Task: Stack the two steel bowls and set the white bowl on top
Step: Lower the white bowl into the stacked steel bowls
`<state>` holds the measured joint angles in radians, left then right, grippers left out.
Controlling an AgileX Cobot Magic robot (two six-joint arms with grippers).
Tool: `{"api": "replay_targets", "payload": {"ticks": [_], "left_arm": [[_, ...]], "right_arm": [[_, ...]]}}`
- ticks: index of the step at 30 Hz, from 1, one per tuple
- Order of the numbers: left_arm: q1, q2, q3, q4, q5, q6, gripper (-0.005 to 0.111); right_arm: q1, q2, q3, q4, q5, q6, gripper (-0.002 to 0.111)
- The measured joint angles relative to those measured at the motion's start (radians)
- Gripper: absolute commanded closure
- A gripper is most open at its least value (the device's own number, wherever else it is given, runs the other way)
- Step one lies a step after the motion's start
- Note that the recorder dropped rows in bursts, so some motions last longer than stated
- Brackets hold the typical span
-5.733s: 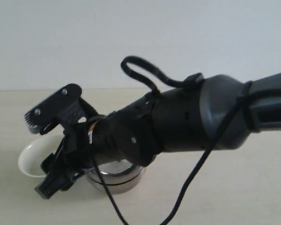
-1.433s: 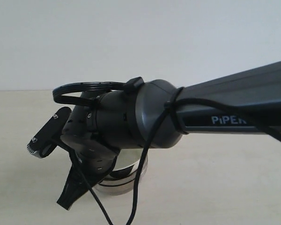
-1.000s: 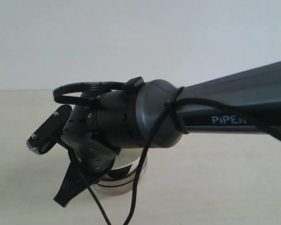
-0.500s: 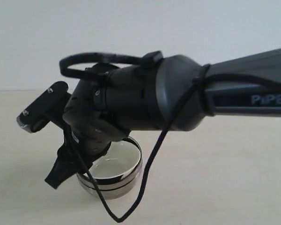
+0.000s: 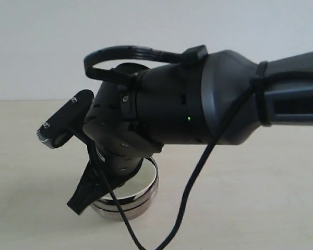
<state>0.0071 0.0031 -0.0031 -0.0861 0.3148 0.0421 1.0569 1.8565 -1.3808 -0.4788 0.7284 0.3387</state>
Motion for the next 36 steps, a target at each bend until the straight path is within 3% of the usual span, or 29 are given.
{"api": "replay_targets", "payload": {"ticks": [16, 30, 36], "left_arm": [[0.000, 0.000, 0.000, 0.000, 0.000, 0.000, 0.103], [0.000, 0.000, 0.000, 0.000, 0.000, 0.000, 0.103], [0.000, 0.000, 0.000, 0.000, 0.000, 0.000, 0.103]], "right_arm": [[0.000, -0.001, 0.179, -0.005, -0.255, 0.077, 0.108], [0.000, -0.014, 0.181, -0.048, -0.265, 0.087, 0.108], [0.000, -0.095, 0.181, -0.072, -0.187, 0.097, 0.108]]}}
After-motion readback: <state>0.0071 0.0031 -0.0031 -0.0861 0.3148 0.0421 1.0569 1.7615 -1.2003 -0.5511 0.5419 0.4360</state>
